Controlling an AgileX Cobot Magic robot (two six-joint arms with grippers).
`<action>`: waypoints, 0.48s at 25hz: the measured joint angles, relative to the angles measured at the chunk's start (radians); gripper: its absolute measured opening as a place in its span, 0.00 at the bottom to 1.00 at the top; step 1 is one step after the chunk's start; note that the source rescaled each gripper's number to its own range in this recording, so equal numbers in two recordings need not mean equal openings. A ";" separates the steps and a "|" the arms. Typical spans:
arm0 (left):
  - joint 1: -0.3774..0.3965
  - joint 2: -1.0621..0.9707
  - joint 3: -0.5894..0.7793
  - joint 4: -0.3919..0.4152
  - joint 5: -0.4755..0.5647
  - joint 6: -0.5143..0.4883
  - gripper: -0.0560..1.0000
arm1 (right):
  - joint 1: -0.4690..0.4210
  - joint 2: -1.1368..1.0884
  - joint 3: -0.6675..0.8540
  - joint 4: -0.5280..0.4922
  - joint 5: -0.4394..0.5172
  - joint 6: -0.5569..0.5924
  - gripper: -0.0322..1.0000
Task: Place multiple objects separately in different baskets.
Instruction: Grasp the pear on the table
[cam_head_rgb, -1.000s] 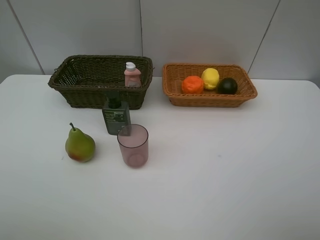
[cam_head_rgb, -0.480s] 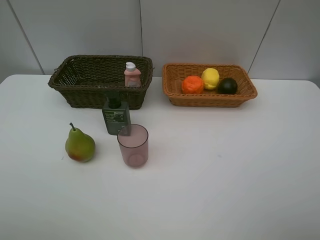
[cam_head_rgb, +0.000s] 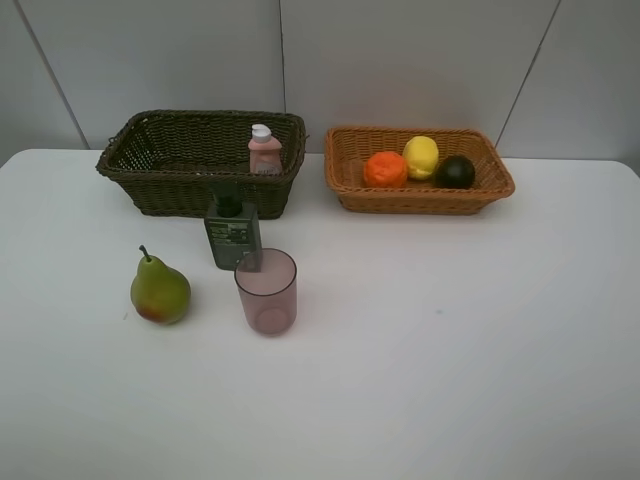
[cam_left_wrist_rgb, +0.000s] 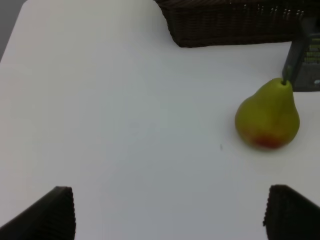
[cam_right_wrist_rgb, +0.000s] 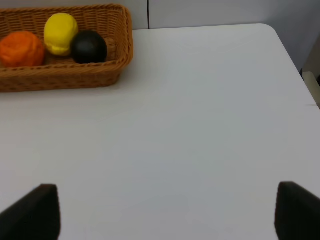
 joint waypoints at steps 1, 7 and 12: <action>0.000 -0.001 -0.009 0.004 -0.017 -0.007 1.00 | 0.000 0.000 0.000 0.000 0.000 0.000 0.88; 0.000 0.122 -0.135 0.025 -0.074 -0.015 1.00 | 0.000 0.000 0.000 0.000 0.000 0.000 0.88; 0.000 0.420 -0.301 0.025 -0.072 -0.009 1.00 | 0.000 0.000 0.000 0.000 0.000 0.000 0.88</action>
